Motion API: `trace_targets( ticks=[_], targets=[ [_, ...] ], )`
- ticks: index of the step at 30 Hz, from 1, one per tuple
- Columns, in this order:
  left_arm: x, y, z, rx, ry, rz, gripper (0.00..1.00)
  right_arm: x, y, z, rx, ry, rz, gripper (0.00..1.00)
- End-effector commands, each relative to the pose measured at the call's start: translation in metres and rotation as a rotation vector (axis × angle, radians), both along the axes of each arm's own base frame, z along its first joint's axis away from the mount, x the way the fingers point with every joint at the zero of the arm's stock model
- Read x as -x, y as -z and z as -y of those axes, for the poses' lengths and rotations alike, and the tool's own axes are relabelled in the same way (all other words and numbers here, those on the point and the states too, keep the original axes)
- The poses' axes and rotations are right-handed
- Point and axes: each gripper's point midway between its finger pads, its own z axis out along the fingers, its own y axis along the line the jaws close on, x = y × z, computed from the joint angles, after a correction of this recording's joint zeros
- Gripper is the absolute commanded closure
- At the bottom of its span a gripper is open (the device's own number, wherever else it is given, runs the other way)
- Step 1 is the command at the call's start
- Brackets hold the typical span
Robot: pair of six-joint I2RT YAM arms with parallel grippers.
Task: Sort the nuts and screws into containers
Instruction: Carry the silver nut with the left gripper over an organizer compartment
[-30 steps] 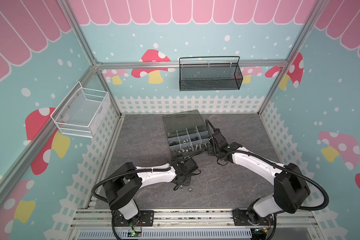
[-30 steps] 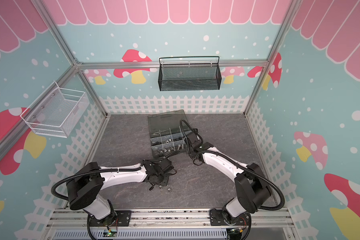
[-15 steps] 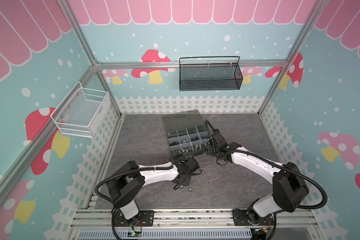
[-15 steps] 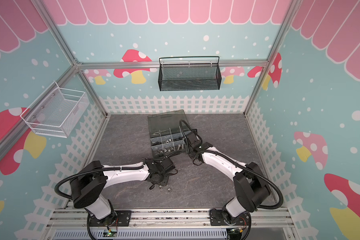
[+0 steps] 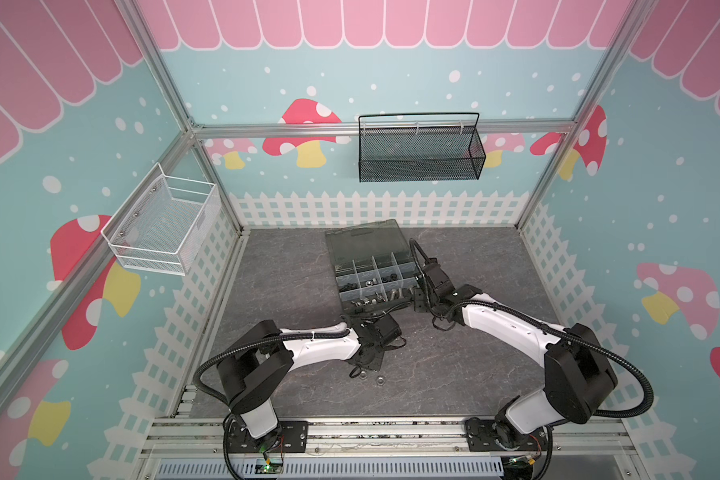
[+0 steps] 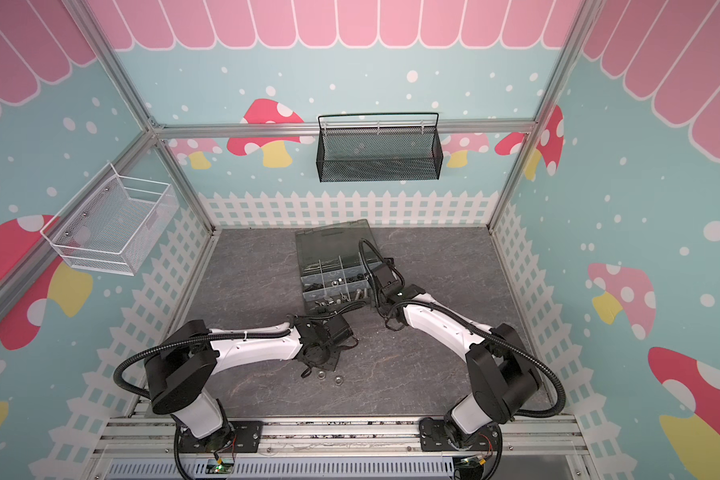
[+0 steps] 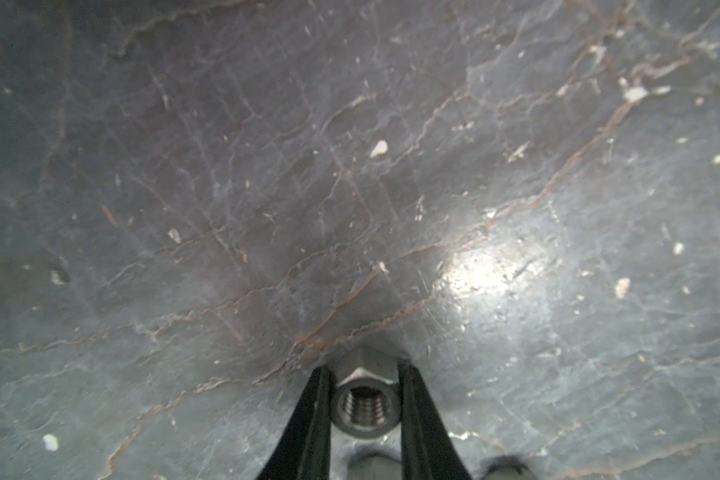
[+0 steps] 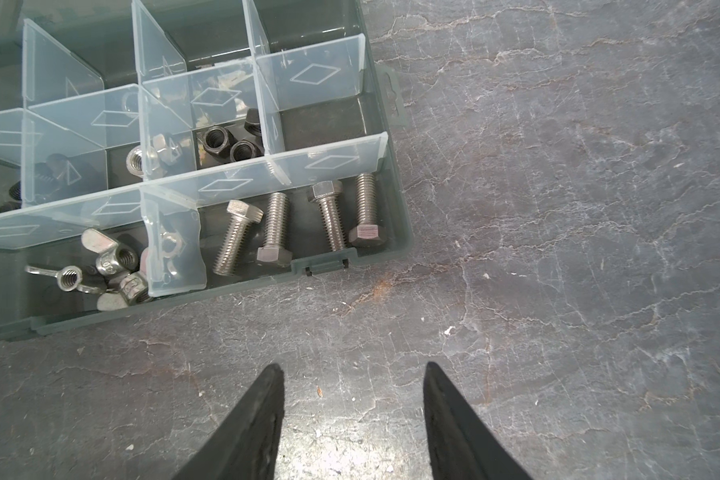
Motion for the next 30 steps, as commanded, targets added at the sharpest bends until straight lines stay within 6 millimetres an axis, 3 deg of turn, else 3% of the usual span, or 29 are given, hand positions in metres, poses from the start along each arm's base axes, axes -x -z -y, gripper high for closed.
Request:
trace_targets(
  ticks=[1,9,21,25,30],
  targets=[
    [0.002,0.007,-0.011,-0.054,-0.005,-0.003,0.85,0.0,0.005,0.003,-0.001,0.015,-0.014,0.44],
    [-0.03,-0.033,-0.004,-0.011,-0.006,0.132,0.88,-0.001,0.0,0.003,-0.011,0.022,-0.002,0.44],
    [-0.121,-0.12,-0.006,0.132,-0.1,0.392,0.89,0.001,-0.011,0.005,-0.043,0.042,0.027,0.45],
    [-0.153,-0.135,-0.014,0.155,-0.135,0.447,0.9,0.002,-0.008,0.004,-0.053,0.042,0.023,0.45],
    [-0.188,-0.138,-0.017,0.179,-0.166,0.468,0.9,0.003,-0.006,0.003,-0.059,0.043,0.015,0.45]
  ],
)
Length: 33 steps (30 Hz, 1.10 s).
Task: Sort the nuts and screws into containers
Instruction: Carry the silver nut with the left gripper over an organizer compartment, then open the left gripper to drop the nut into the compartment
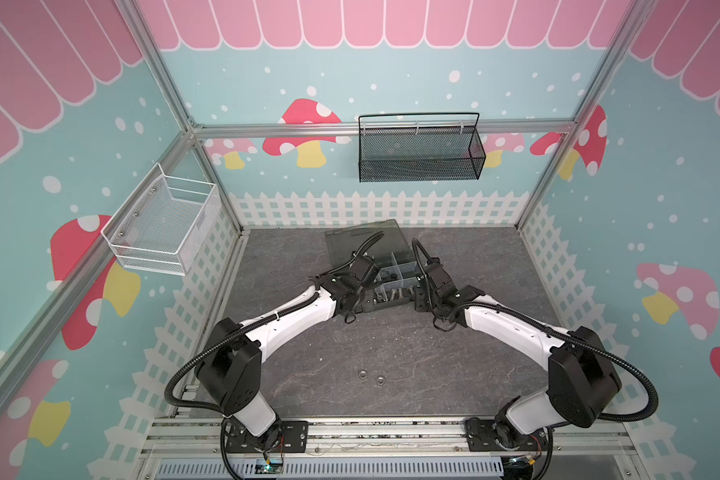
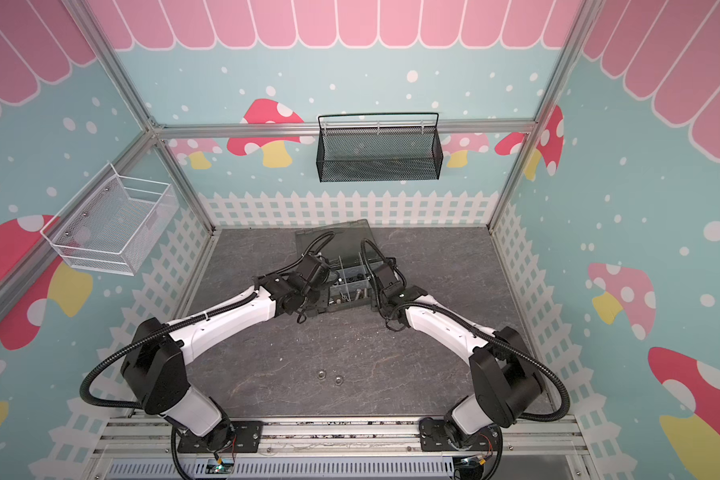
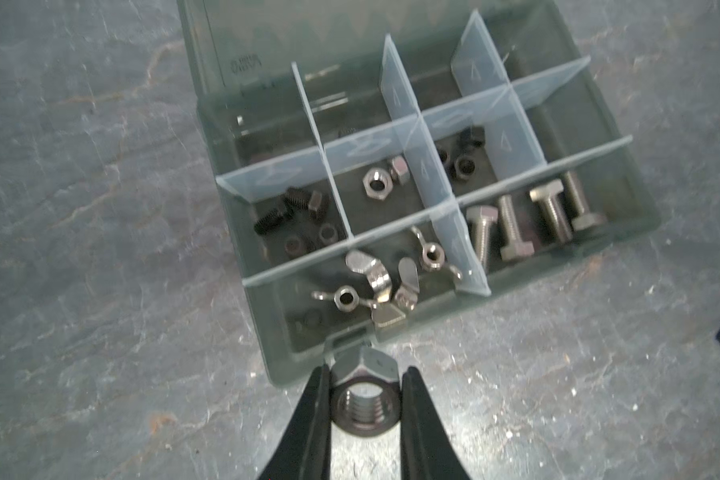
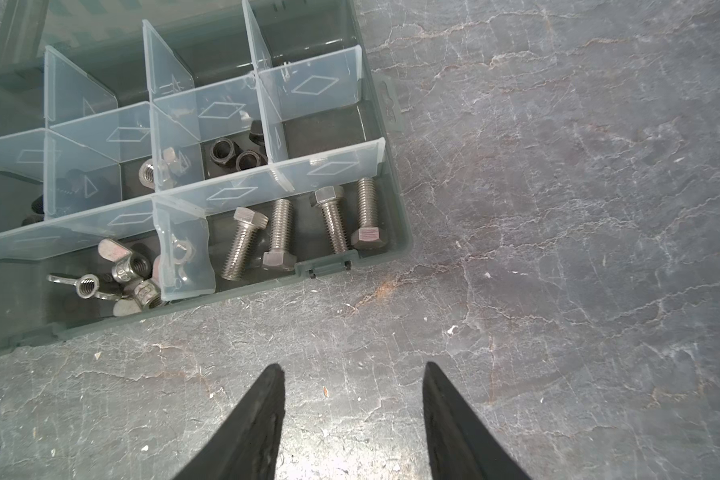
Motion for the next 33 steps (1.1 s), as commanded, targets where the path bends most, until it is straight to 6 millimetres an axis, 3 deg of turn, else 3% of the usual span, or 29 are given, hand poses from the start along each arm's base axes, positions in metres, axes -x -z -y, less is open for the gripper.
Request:
trace_targets(
  ticks=[1,7,16,24,28,33],
  targets=[
    [-0.028,-0.004,0.005,0.009,0.012,0.038,0.9,0.001,-0.001,0.003,-0.025,0.021,0.0,0.45],
    [-0.065,0.012,0.012,0.024,0.006,0.011,0.9,0.002,-0.001,0.0,-0.036,0.015,-0.006,0.45],
    [-0.094,0.039,0.023,0.037,0.003,-0.037,0.88,0.005,0.003,-0.001,-0.042,0.008,-0.021,0.45],
    [-0.099,0.056,0.021,0.035,-0.002,-0.077,0.79,-0.006,-0.004,-0.012,-0.048,-0.028,-0.012,0.47],
    [-0.098,0.06,0.02,0.031,-0.006,-0.086,0.66,-0.001,0.004,-0.013,-0.057,-0.03,-0.037,0.48],
    [-0.097,0.054,0.02,0.039,0.0,-0.079,0.6,0.007,0.011,-0.01,-0.062,-0.033,-0.056,0.48]
  ],
)
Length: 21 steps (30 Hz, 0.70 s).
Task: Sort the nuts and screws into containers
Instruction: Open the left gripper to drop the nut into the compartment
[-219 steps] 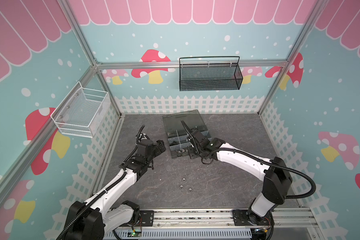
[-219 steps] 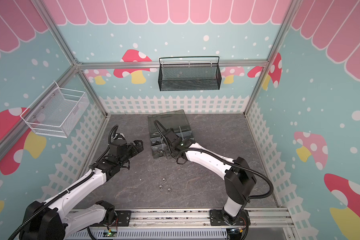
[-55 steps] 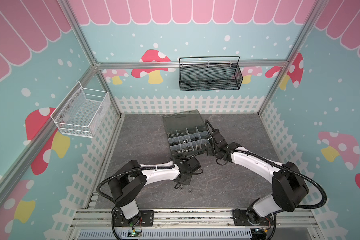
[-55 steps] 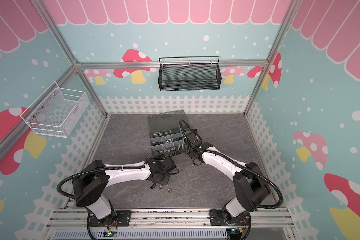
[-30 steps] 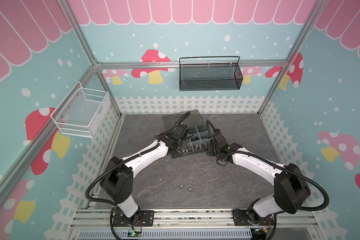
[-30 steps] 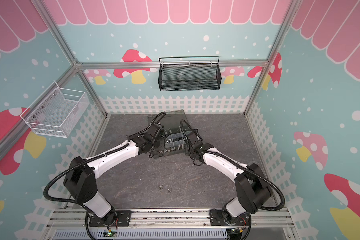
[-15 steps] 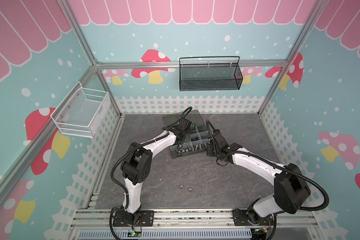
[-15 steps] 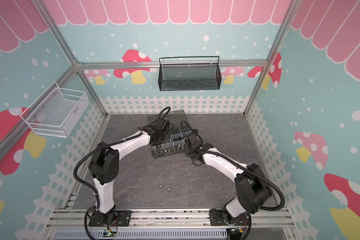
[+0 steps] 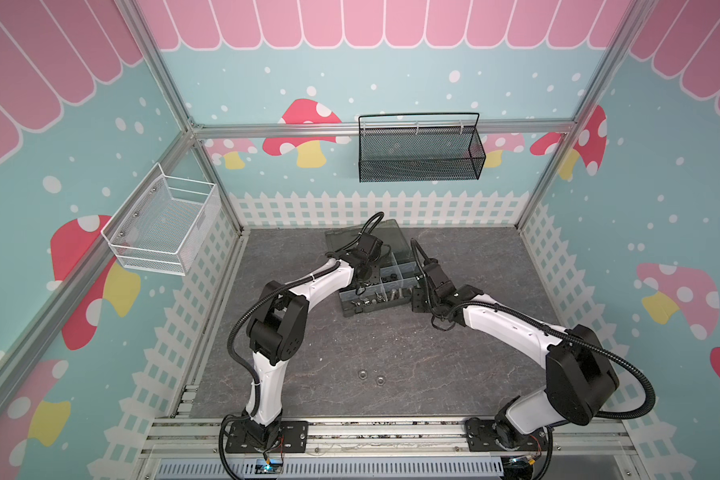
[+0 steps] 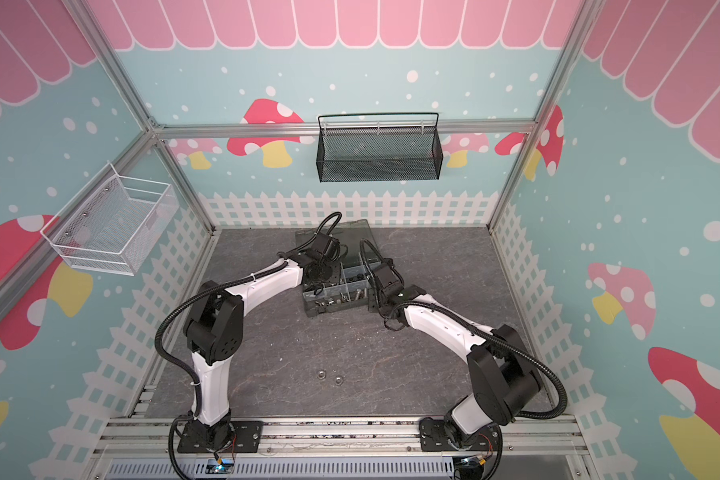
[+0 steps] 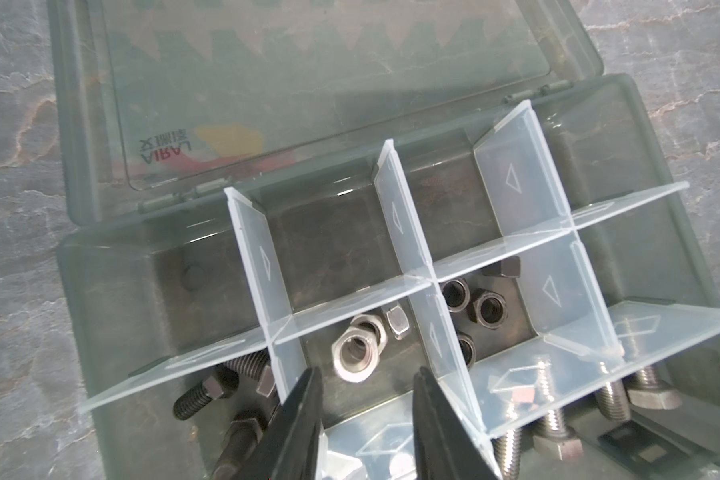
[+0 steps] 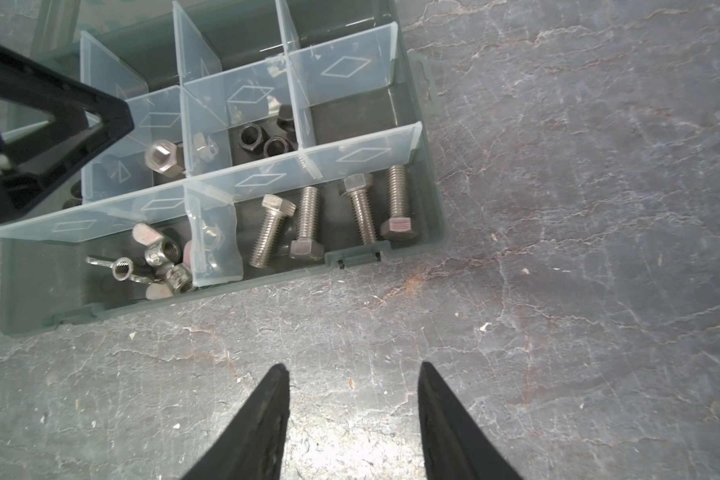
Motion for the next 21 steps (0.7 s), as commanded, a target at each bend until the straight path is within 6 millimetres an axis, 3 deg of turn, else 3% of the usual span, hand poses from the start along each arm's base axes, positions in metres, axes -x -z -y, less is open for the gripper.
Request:
trace_targets(
  ticks=[1,12,21],
  targets=[
    [-0.001,-0.006,-0.001,0.001,0.011,0.004,0.6,0.006,0.006,0.004,-0.007,0.006,-0.022,0.48],
    [0.026,-0.048,-0.02,0.057,-0.024,0.087,0.52,0.034,0.022,-0.01,-0.032,-0.087,-0.09,0.49],
    [0.064,-0.068,-0.056,0.09,-0.113,0.162,0.29,0.085,0.044,-0.052,0.035,-0.281,-0.221,0.5]
  ],
)
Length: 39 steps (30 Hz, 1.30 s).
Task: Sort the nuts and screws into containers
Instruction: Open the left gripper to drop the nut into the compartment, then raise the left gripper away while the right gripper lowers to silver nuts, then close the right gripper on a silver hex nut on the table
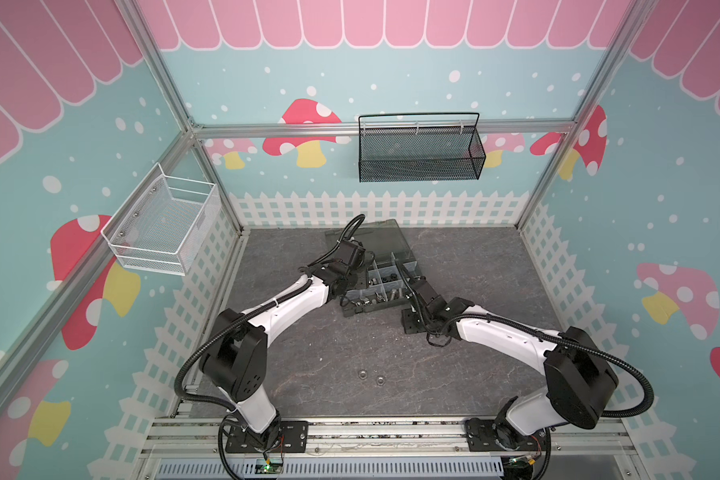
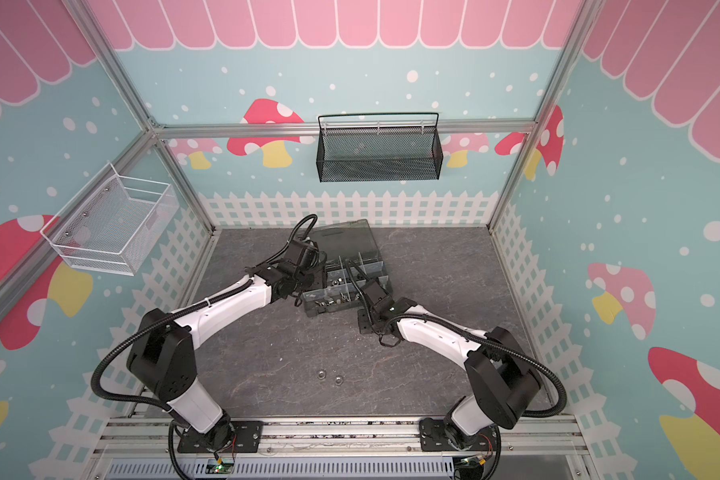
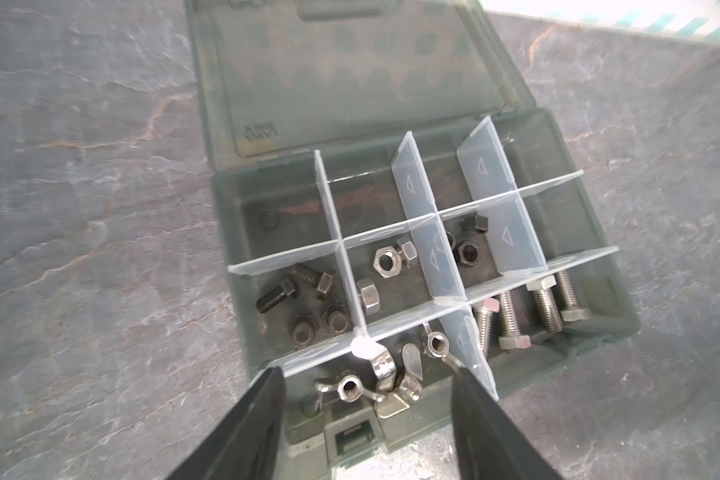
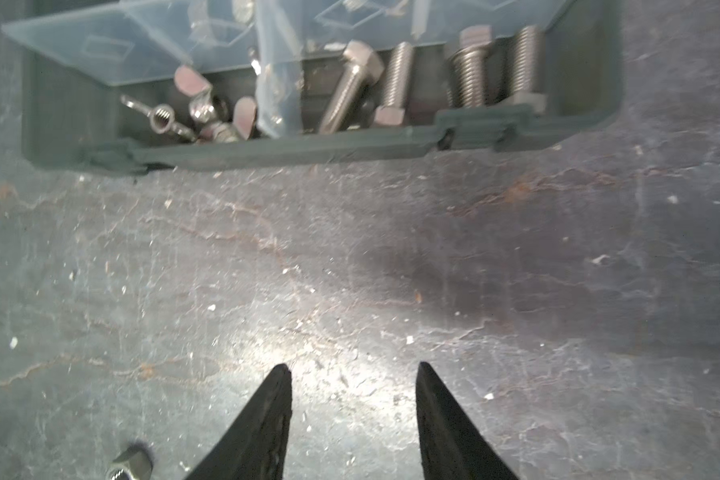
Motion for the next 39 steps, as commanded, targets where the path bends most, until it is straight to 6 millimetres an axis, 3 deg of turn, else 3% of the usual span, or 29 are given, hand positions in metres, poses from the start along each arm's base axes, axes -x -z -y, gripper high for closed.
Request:
trace_targets(
  ticks=[1,8,17,26,32,39],
  targets=[
    [0.006,-0.01,-0.018,0.016,-0.074,0.05,0.25,0.026,0.012,-0.012,0.04,-0.084,-0.084,0.5],
    [0.035,-0.025,-0.057,0.036,-0.171,0.122,0.01,0.069,0.024,-0.038,0.1,-0.247,-0.169,0.51],
    [0.069,-0.026,-0.128,0.06,-0.417,0.215,0.0,0.116,0.036,-0.062,0.187,-0.434,-0.232,0.53],
    [0.103,-0.034,-0.191,0.108,-0.635,0.337,0.0,0.145,0.049,-0.082,0.239,-0.576,-0.258,0.53],
    [0.118,-0.037,-0.21,0.14,-0.697,0.388,0.0,0.147,0.063,-0.08,0.321,-0.585,-0.273,0.53],
    [0.121,-0.033,-0.213,0.156,-0.706,0.382,0.0,0.143,0.078,-0.066,0.41,-0.547,-0.286,0.54]
  ],
)
